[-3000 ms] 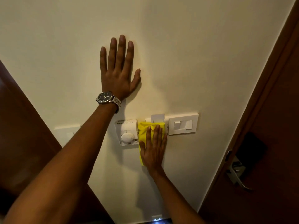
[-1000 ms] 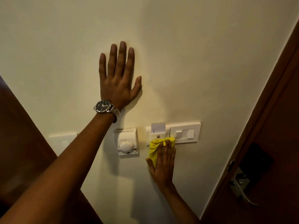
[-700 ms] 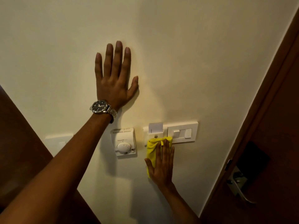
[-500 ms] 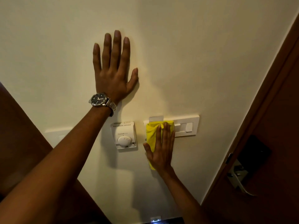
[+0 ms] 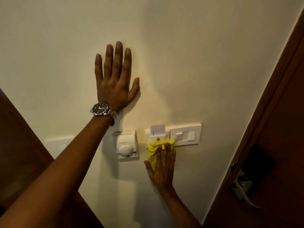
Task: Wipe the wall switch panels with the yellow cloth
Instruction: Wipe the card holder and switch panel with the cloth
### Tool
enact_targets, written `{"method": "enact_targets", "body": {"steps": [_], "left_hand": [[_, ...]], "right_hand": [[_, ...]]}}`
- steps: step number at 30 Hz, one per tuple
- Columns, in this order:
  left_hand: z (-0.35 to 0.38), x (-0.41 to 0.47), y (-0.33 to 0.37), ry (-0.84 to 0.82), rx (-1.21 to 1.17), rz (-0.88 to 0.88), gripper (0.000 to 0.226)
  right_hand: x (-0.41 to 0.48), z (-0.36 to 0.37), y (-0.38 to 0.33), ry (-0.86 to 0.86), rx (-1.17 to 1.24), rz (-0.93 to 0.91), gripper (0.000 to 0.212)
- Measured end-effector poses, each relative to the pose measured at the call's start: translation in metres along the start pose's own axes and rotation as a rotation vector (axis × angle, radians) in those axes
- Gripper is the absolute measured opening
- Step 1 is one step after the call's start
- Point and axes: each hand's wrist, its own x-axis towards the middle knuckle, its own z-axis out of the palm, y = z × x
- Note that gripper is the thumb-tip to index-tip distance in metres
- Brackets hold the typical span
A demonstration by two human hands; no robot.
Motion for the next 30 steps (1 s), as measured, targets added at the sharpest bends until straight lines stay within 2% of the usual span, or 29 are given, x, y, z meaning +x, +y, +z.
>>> {"method": "enact_targets", "body": {"steps": [8, 12, 15, 25, 30], "left_hand": [[0.003, 0.002, -0.001, 0.006, 0.014, -0.004, 0.076], [-0.001, 0.0, 0.001, 0.009, 0.002, -0.007, 0.074], [-0.004, 0.003, 0.001, 0.024, 0.02, -0.006, 0.073], [0.003, 0.005, 0.002, 0.075, 0.037, -0.034, 0.073], [0.003, 0.002, 0.003, 0.083, 0.047, -0.053, 0.072]], "right_hand": [[0.01, 0.007, -0.015, -0.097, -0.068, 0.064, 0.085], [-0.013, 0.016, -0.009, -0.148, -0.129, 0.015, 0.078], [-0.01, 0.019, -0.018, -0.154, -0.109, 0.074, 0.079], [-0.012, 0.033, -0.024, 0.0, 0.043, 0.076, 0.082], [-0.01, 0.043, -0.006, 0.126, 0.047, -0.081, 0.076]]}}
